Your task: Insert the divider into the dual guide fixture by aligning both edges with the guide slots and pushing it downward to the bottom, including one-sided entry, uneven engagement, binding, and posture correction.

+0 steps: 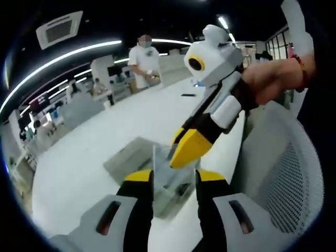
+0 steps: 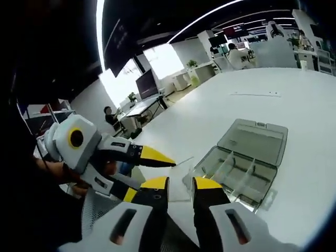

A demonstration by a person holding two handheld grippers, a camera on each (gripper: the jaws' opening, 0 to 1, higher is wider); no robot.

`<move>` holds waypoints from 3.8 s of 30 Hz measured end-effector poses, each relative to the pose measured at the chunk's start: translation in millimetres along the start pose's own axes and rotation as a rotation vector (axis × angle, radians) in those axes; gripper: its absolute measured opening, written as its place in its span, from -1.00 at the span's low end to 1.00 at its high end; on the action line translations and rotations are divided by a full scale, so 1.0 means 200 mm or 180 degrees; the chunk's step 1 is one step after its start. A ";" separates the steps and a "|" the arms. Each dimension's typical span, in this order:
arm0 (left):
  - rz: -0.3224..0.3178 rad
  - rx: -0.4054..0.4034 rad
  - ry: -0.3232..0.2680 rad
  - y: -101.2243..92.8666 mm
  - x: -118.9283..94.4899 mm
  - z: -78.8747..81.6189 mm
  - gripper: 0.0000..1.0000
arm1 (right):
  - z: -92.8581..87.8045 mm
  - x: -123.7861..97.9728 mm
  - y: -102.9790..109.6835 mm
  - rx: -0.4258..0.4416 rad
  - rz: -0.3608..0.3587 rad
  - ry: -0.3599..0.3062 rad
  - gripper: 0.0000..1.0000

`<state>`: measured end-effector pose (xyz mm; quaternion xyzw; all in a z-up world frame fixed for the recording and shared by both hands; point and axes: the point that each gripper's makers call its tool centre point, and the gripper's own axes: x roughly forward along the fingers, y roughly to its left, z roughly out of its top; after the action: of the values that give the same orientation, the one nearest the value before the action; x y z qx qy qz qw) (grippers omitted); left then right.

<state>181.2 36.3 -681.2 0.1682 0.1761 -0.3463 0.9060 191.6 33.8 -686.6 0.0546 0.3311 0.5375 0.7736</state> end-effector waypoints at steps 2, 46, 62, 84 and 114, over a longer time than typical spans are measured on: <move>0.0005 0.0004 0.0009 0.00 0.00 0.00 -0.40 | 0.00 0.00 0.00 0.0027 0.0005 0.0004 -0.77; 0.0209 0.0574 0.0133 0.03 0.02 -0.02 -0.34 | 0.02 0.00 0.09 0.0220 0.0184 0.0172 -1.00; 0.0363 0.0028 0.0055 0.12 -0.02 -0.06 -0.25 | 0.09 0.05 0.07 -0.0403 0.0135 0.0388 -1.00; 0.0693 -0.0764 -0.0074 0.26 -0.07 -0.12 -0.06 | 0.15 0.17 -0.01 -0.1159 0.0172 0.0781 -1.00; 0.0633 -0.0923 -0.0168 0.26 -0.14 -0.12 0.34 | 0.17 0.29 -0.12 -0.1773 0.0345 0.1072 -1.00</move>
<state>193.6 98.7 -680.1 0.0432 0.1828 -0.2303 0.9548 241.7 83.9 -697.9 -0.2311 0.2913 0.6493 0.6635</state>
